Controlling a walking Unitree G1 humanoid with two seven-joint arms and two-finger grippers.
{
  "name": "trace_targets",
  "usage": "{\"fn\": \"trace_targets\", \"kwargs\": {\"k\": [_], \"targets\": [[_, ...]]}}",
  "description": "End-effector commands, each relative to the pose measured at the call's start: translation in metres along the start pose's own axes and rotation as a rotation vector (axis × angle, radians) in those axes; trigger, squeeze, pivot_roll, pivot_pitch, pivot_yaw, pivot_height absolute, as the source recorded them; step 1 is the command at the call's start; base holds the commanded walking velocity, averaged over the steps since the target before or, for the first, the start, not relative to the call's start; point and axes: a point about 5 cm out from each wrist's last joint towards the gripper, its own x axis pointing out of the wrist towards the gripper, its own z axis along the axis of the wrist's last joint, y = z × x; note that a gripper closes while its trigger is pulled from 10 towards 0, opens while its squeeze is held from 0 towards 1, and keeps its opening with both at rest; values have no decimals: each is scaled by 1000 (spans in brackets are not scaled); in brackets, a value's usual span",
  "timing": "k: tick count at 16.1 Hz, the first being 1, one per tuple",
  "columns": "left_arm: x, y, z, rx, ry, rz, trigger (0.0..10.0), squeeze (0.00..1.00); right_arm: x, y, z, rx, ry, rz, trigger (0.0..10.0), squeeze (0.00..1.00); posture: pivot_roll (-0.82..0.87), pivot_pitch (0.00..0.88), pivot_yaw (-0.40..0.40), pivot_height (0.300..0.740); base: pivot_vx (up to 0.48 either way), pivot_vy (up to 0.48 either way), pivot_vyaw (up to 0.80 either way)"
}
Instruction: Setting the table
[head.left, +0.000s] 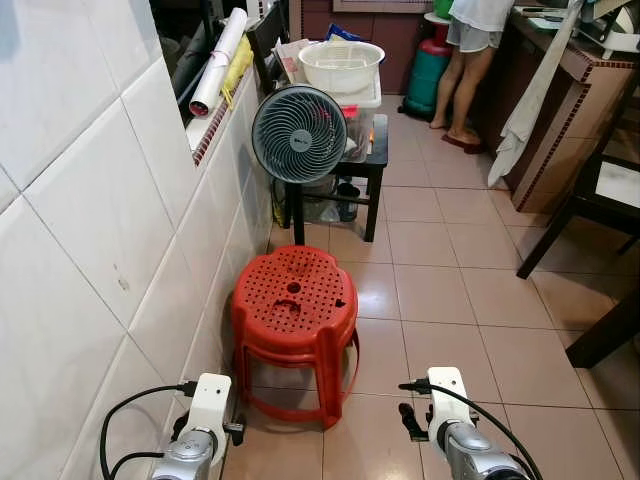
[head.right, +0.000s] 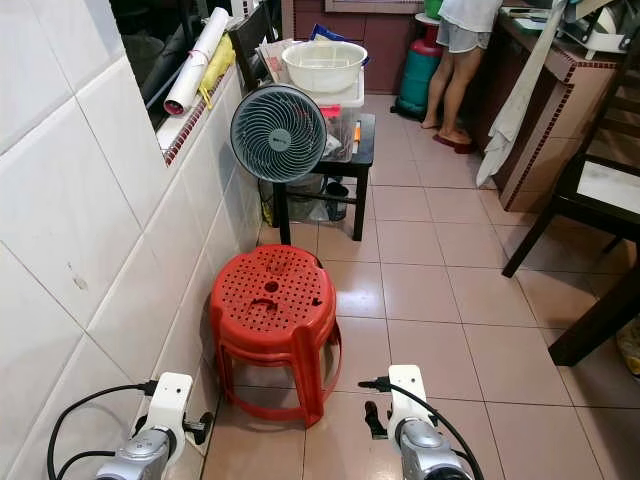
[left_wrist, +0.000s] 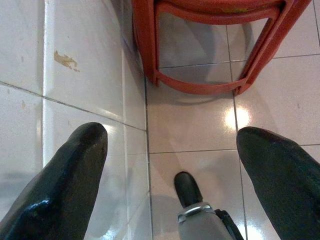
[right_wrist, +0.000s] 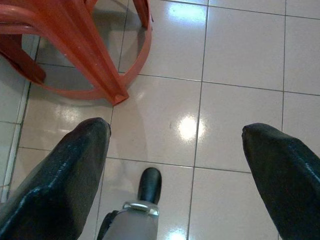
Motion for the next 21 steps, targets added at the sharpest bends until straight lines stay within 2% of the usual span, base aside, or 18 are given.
{"fn": "trace_targets", "kwargs": {"k": [1, 2, 3, 4, 8, 12, 13, 14, 15, 16, 17, 18, 20, 21], "targets": [[3, -3, 26, -271, -97, -131, 10000, 0, 1, 28, -2, 21, 48, 81, 10000, 0, -98, 0, -26, 740, 0, 0, 0], [3, -4, 25, -260, -95, -132, 10000, 0, 1, 29, -2, 31, 44, 84, 10000, 0, -98, 0, -24, 740, 0, 0, 0], [-1, -7, -5, -138, 4, -137, 10000, 0, -1, 19, -16, -26, 81, 99, 10000, 0, -129, 0, -25, 740, 0, 0, 0], [-3, -10, -11, -113, 30, -144, 10000, 0, -3, 13, -21, -36, 93, 94, 10000, 0, -134, 0, -22, 740, 0, 0, 0], [-2, -20, -8, -96, 29, -176, 10000, 0, -4, 6, -25, -27, 102, 81, 10000, 0, -145, 0, -15, 740, 0, 0, 0], [-2, -20, -6, -87, 20, -190, 10000, 0, -4, 4, -25, 4, 85, 74, 10000, 0, -156, 0, -7, 740, 0, 0, 0], [-1, -18, 1, -68, -9, -194, 10000, 0, -3, 3, -19, -35, 39, 62, 10000, 0, -158, 0, -3, 740, 0, 0, 0], [1, -18, 12, -75, -41, -197, 10000, 0, -2, 2, -11, -5, 29, 65, 10000, 0, -158, 0, -3, 740, 0, 0, 0], [1, -18, 12, -75, -41, -197, 10000, 0, -2, 2, -11, -5, 29, 65, 10000, 0, -158, 0, -3, 740, 0, 0, 0], [3, -16, 34, -67, -99, -211, 10000, 0, 1, 13, 7, 68, -26, 115, 10000, 0, -158, 0, 4, 740, 0, 0, 0], [4, -15, 45, -74, -132, -219, 10000, 0, 3, 18, 20, 85, -60, 127, 10000, 0, -162, 0, 9, 740, 0, 0, 0], [5, -13, 61, -74, -179, -230, 10000, 0, 4, 20, 38, 77, -112, 131, 10000, 0, -163, 0, 10, 740, 0, 0, 0], [2, -4, 110, -128, -349, -255, 10000, 0, 2, 19, 97, 67, -274, 156, 10000, 0, -164, 0, 19, 740, 0, 0, 0], [0, -1, 122, -115, -400, -243, 10000, 0, 1, 18, 110, 80, -308, 171, 10000, 0, -158, 0, 17, 740, 0, 0, 0]]}}
